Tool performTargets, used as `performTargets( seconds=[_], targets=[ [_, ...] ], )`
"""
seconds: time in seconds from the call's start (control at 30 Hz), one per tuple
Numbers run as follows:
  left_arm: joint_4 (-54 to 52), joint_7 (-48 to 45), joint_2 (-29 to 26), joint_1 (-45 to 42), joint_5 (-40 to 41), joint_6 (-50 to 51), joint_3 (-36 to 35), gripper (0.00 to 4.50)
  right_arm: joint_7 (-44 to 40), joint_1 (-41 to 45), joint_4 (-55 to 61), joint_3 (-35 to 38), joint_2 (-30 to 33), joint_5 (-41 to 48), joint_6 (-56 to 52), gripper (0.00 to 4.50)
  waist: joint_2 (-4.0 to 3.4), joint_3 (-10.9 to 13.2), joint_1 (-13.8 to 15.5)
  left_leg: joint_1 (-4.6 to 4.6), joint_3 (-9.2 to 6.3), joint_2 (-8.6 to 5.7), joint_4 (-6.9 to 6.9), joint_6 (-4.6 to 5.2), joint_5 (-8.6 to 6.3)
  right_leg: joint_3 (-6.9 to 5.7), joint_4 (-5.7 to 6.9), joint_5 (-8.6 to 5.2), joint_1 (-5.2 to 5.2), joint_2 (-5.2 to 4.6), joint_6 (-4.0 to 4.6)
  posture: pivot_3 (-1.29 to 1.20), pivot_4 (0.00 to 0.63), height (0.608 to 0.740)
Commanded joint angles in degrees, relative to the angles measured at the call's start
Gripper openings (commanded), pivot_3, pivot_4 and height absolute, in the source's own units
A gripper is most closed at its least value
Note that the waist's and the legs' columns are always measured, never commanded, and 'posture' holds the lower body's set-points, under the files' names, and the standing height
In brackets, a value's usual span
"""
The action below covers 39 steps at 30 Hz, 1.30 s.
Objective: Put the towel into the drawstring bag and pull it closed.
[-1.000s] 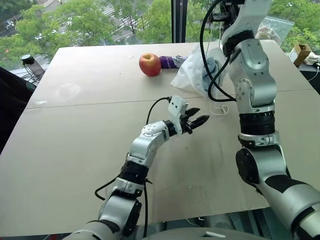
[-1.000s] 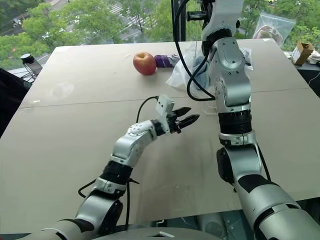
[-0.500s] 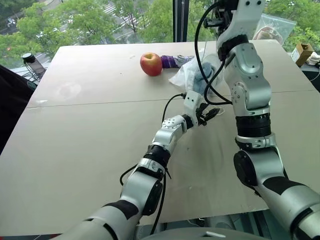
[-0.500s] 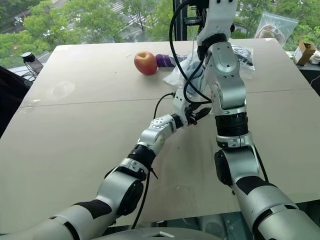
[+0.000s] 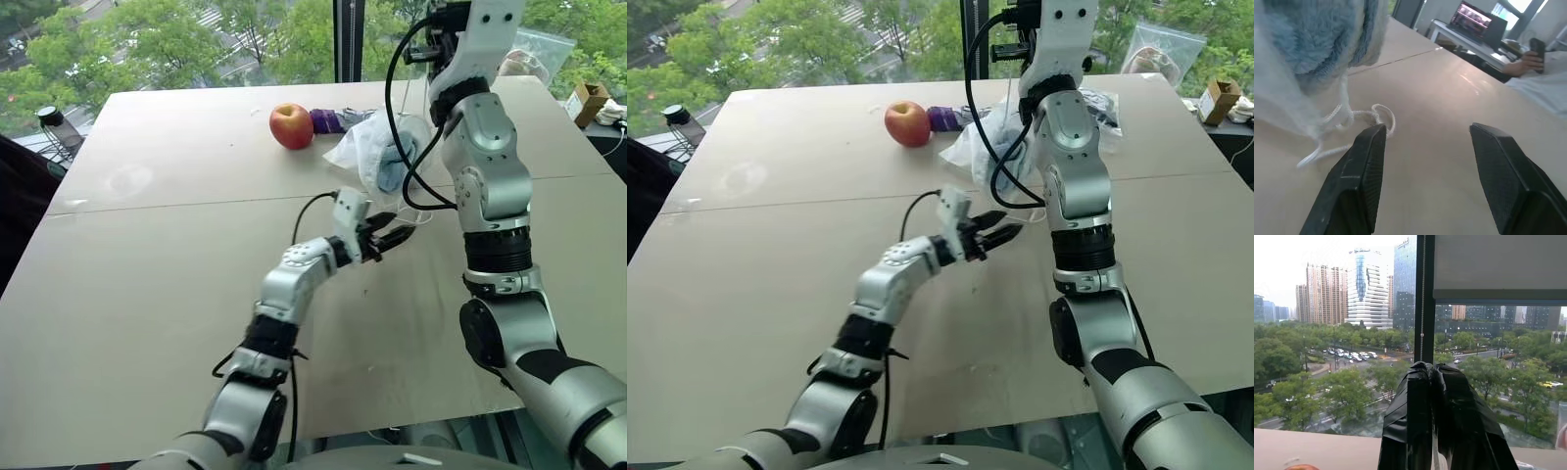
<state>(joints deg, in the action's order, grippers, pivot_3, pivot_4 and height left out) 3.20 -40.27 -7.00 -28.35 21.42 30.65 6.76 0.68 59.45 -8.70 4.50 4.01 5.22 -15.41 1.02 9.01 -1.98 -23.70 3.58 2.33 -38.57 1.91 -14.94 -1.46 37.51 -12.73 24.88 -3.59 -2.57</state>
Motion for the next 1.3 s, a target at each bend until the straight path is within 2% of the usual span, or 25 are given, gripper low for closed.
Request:
performTargets(
  seconds=[0.03,0.3,0.53,0.8,0.9,1.03,1.23,1.3],
  targets=[
    [-0.92,2.63,-0.56,-0.02,-0.76,0.81,-0.71,2.77,0.13,0.73,2.32,0.35,-0.05,0.17,2.02,0.00,0.00,0.00,0.13,0.00,-0.01,-0.02,-0.03,0.05,-0.03,-0.01,0.04,0.00,-0.01,-0.02,0.00,0.00,0.150,0.740],
    [16.98,5.93,4.94,-7.01,-6.34,-8.95,0.78,2.77,0.33,0.98,1.89,0.51,0.02,0.03,2.59,0.00,0.01,0.00,1.22,-0.05,-0.01,-0.14,-0.18,0.18,-0.11,-0.10,0.05,0.00,-0.06,-0.03,-0.01,0.00,0.150,0.740],
    [34.76,11.00,8.26,-15.67,-9.68,-23.18,-3.01,2.77,0.63,0.46,2.89,0.38,0.40,-0.38,2.17,0.00,0.01,0.00,1.11,-0.09,0.04,-0.12,-0.17,0.18,-0.11,-0.14,-0.03,0.00,-0.04,0.00,-0.01,0.00,0.150,0.740],
    [42.21,8.69,8.87,-18.42,-12.43,-31.29,-2.58,2.77,0.66,0.51,2.91,0.39,0.67,-0.55,2.14,0.00,0.01,0.00,1.15,-0.15,0.21,-0.12,-0.14,0.18,-0.11,-0.16,-0.15,0.00,-0.04,0.00,-0.01,0.00,0.150,0.740],
    [41.25,6.84,8.76,-17.03,-13.06,-31.84,-1.90,1.93,0.61,0.48,2.97,0.41,0.67,-0.53,2.07,0.00,0.01,0.00,1.14,-0.15,0.21,-0.12,-0.13,0.18,-0.11,-0.16,-0.16,0.00,-0.04,0.00,-0.01,0.00,0.150,0.740],
    [39.78,6.54,8.59,-15.27,-14.07,-31.99,-1.38,0.06,0.57,0.42,2.77,0.45,0.65,-0.48,2.18,0.00,0.01,0.00,1.13,-0.14,0.21,-0.11,-0.12,0.18,-0.11,-0.16,-0.16,0.00,-0.04,0.00,-0.01,0.00,0.150,0.740],
    [40.10,12.24,7.95,-14.91,-16.73,-35.66,-2.25,0.06,0.59,0.43,2.75,0.43,0.59,-0.46,2.33,0.00,0.01,0.00,1.11,-0.11,0.21,-0.11,-0.12,0.19,-0.11,-0.15,-0.11,0.00,-0.04,0.00,-0.01,0.00,0.150,0.740],
    [40.19,17.54,7.09,-14.66,-19.10,-38.18,-2.57,0.06,0.69,0.38,2.71,0.53,0.76,-0.59,2.48,0.00,0.01,0.00,1.09,-0.11,0.20,-0.10,-0.12,0.19,-0.11,-0.15,-0.10,0.00,-0.04,0.00,-0.01,0.00,0.150,0.740]
  ],
)
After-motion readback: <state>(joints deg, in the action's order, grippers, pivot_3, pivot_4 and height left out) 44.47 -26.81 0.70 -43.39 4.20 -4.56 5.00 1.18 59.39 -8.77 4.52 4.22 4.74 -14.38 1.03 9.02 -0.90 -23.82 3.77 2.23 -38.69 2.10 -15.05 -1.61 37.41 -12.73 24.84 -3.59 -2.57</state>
